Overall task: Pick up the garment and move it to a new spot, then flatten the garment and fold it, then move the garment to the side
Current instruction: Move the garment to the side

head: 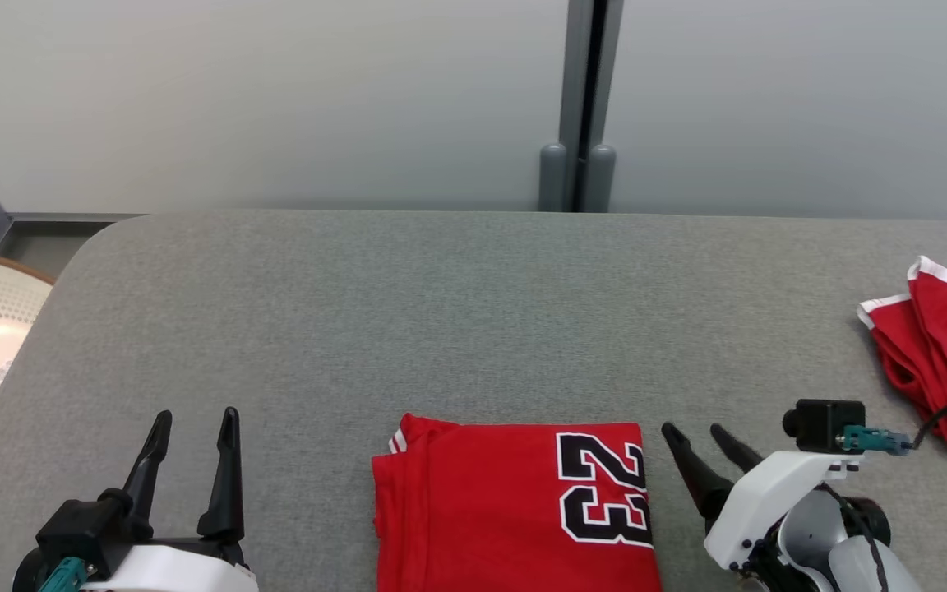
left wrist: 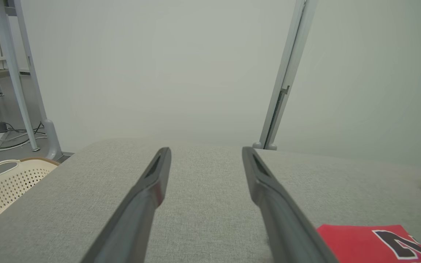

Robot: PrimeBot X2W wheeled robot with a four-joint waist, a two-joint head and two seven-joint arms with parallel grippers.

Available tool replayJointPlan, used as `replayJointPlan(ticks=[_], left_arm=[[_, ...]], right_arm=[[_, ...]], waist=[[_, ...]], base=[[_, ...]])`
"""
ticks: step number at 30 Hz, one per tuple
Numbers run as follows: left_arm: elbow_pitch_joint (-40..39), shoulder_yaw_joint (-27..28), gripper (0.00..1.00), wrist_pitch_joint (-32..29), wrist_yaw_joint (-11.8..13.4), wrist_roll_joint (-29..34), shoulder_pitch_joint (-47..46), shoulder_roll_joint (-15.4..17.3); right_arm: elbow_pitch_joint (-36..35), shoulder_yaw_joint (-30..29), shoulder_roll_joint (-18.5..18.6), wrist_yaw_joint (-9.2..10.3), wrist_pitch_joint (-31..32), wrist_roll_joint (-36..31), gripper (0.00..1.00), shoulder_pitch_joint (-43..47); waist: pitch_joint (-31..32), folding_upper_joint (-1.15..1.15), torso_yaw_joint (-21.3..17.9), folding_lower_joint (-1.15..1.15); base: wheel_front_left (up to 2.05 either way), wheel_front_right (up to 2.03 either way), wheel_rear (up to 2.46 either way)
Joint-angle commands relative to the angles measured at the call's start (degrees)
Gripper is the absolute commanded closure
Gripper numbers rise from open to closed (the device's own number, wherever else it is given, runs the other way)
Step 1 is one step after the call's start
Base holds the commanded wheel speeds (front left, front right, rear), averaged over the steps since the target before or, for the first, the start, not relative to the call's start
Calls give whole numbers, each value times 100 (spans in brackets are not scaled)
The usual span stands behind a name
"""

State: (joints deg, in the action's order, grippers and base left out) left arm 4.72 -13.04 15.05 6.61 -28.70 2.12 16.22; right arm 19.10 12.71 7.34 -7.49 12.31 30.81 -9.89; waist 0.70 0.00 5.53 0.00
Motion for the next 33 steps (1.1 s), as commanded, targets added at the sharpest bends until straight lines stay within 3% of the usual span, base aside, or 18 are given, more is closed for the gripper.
replayJointPlan(ticks=[1,7,14,15,16,17,25,33], left_arm=[[34,-16,0,-19,-34,29,-80,30],[87,-171,0,-71,-105,52,-222,-11],[152,-224,0,-73,-92,44,-304,-27],[160,-232,0,-75,-96,43,-300,-23],[166,-240,0,-75,-100,46,-312,-19],[166,-247,0,-75,-102,53,-339,-16],[60,-319,0,-95,-114,109,-428,11],[-28,-515,0,-103,-210,163,-578,-72]], right_arm=[[246,8,-60,0,321,82,0,-81],[838,-32,-209,0,1296,218,0,-41],[972,-252,-357,5,1765,229,0,194],[934,-255,-368,5,1770,242,42,195],[874,-246,-377,5,1716,268,66,183],[805,-242,-385,5,1638,295,100,157],[424,-149,-283,1,1157,246,100,-164],[93,92,165,0,951,321,100,-503]], waist=[[-24,0,254,0],[-114,0,709,0],[-192,0,779,0],[-204,0,768,0],[-215,0,749,0],[-224,0,726,0],[-238,0,306,0],[-269,0,-782,0]], base=[[0,0,0],[0,0,0],[0,0,0],[0,0,0],[0,0,0],[0,0,0],[0,0,0],[0,0,0]])
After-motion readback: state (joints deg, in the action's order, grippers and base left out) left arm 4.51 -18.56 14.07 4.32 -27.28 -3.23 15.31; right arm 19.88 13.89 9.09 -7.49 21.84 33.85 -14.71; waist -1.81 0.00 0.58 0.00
